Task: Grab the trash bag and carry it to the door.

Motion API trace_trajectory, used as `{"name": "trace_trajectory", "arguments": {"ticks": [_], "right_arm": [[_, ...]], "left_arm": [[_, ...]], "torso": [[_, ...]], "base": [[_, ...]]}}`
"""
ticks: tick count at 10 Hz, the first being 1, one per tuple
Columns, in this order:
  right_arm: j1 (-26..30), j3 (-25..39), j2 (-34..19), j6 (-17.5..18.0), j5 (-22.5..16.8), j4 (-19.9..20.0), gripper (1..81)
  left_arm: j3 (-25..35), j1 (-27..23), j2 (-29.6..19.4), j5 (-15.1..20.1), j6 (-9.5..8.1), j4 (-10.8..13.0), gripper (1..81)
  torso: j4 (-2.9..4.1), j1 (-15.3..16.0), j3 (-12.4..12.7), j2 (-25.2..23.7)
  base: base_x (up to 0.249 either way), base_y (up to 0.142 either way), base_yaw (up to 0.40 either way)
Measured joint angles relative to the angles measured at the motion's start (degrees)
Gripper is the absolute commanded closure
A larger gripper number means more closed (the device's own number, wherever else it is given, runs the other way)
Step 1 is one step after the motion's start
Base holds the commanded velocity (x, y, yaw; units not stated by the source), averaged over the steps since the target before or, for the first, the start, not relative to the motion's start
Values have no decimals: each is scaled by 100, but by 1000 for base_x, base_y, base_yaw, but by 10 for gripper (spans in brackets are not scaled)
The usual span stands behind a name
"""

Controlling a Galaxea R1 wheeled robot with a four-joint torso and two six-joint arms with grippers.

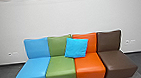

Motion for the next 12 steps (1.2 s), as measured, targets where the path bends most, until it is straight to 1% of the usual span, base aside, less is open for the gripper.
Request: {"name": "trace_trajectory", "arguments": {"ticks": [2,4,5,6,7,8,9,10,11,12], "right_arm": [[11,791,-386,20,-4,0,10],[82,1577,-844,57,-9,4,10],[137,1977,-1112,122,-1,17,10],[160,2355,-1375,174,-1,23,10],[160,2732,-1629,227,-22,23,10],[223,3132,-1891,306,-45,26,10],[317,3355,-2059,350,-37,34,10],[435,3590,-2260,439,-30,45,10],[525,3772,-2462,507,-17,56,10],[636,4105,-2856,706,-37,61,10]], "left_arm": [[512,-20,-315,11,0,0,10],[1156,-80,-758,15,0,-5,10],[1458,-113,-1015,12,0,-35,10],[1744,-133,-1290,28,-2,-107,10],[2010,-185,-1552,76,-6,-215,10],[2275,-304,-1797,124,-13,-380,10],[2456,-457,-1966,182,-15,-538,10],[2601,-660,-2089,293,-15,-730,10],[2723,-857,-2164,384,-15,-913,10],[2765,-984,-2203,494,-15,-1075,10]], "torso": [[0,0,0,0],[0,0,-5,0],[-11,6,-50,-15],[-39,52,-147,-89],[-85,153,-295,-252],[-138,277,-477,-453],[-186,395,-643,-636],[-239,529,-828,-843],[-279,664,-1016,-1055],[-295,798,-1165,-1263]], "base": [[0,0,0],[0,0,0],[0,0,0],[0,0,0],[0,0,0],[0,0,0],[0,0,0],[0,0,0],[0,0,0],[0,0,0]]}}
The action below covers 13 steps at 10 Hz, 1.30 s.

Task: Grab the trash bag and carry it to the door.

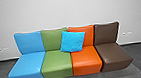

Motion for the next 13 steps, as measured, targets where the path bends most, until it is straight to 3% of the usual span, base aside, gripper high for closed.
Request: {"name": "trace_trajectory", "arguments": {"ticks": [3,7,13], "right_arm": [[400,375,-546,405,-13,2,10],[1229,467,-719,546,-173,9,10],[2561,535,-879,588,-1201,350,10]], "left_arm": [[24,-463,-77,492,1,-385,10],[16,-913,-100,953,0,-601,10],[-427,-1506,166,1627,-5,-767,10]], "torso": [[-2,350,-109,-542],[-2,890,-118,-1395],[-2,1707,-123,-2691]], "base": [[0,0,0],[0,0,0],[0,0,0]]}}
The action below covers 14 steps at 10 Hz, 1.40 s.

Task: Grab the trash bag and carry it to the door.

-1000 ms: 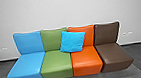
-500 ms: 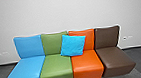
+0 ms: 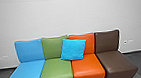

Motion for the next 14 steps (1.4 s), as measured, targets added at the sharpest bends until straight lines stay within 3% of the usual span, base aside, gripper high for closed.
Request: {"name": "trace_trajectory", "arguments": {"ticks": [4,9,11,14], "right_arm": [[707,100,-151,18,-429,277,10],[630,827,-491,18,-568,395,10],[652,1265,-808,18,-532,458,10],[556,1805,-1392,18,-411,518,10]], "left_arm": [[-360,-494,132,574,-39,-29,10],[-507,-926,306,734,-129,-96,10],[-610,-1226,378,836,-132,-115,10],[-1081,-1253,727,935,-146,-129,10]], "torso": [[0,470,-78,-760],[0,1093,-920,-1726],[0,1318,-1001,-2080],[0,1714,-1019,-2715]], "base": [[0,0,0],[0,0,0],[0,0,0],[0,0,0]]}}
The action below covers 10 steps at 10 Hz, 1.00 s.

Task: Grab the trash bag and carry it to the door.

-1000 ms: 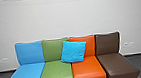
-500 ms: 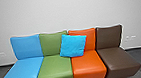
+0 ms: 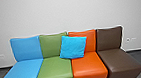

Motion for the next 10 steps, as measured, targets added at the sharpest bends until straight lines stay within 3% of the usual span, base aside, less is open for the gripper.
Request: {"name": "trace_trajectory", "arguments": {"ticks": [3,5,10], "right_arm": [[-254,279,-112,0,177,20,10],[-236,315,-113,0,216,22,10],[-182,315,-55,0,249,28,10]], "left_arm": [[-438,-34,494,105,0,4,10],[-490,-39,679,165,-2,2,10],[-532,-180,717,195,0,2,10]], "torso": [[0,370,0,-599],[-2,649,-127,-1071],[-2,1285,-1053,-2080]], "base": [[0,0,0],[0,0,0],[0,0,0]]}}
